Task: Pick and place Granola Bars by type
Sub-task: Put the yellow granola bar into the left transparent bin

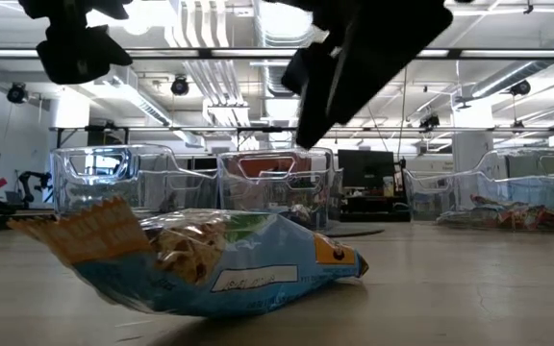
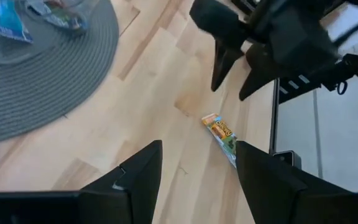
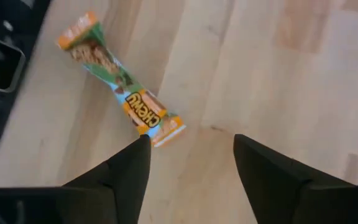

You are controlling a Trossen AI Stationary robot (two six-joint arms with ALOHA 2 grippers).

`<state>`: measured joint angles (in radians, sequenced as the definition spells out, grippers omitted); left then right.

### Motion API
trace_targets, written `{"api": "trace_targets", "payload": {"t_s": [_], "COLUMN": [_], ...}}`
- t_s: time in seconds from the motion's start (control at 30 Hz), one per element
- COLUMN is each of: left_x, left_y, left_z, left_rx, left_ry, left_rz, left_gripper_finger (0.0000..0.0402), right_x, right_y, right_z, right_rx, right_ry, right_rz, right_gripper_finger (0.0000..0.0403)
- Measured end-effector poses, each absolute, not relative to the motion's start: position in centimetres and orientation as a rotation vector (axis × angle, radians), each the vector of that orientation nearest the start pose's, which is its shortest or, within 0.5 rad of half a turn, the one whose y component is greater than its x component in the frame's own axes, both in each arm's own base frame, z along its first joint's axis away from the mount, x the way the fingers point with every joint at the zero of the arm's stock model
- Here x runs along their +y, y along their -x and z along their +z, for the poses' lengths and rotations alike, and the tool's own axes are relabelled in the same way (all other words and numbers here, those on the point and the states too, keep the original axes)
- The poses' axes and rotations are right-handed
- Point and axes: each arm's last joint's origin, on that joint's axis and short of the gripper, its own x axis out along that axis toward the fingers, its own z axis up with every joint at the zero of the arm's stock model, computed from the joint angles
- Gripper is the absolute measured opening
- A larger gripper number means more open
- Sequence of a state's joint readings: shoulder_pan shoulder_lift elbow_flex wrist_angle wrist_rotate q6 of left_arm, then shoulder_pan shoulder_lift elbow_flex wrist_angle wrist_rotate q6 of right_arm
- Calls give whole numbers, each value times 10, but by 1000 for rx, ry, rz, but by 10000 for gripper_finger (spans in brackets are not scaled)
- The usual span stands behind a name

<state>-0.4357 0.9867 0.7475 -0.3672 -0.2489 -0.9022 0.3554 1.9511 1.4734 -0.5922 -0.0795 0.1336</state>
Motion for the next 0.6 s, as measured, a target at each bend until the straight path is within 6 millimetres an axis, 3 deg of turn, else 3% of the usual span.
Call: {"api": "trace_targets", "payload": {"t_s": [0.27,0.47,0.6], "left_x": [-85,-86,-86], "left_y": [-190,-190,-190], "left_z": [266,265,264], "left_rx": [627,638,641], "left_ry": [681,668,659], "left_rz": [87,85,83], "left_gripper_finger": [186,186,186], "right_x": [168,169,179], "right_y": [-407,-411,-408], "right_z": [188,182,173], "right_rx": [1090,1088,1096], "right_ry": [249,279,289], "right_rz": [465,485,545], "right_gripper_finger": [280,314,320]}}
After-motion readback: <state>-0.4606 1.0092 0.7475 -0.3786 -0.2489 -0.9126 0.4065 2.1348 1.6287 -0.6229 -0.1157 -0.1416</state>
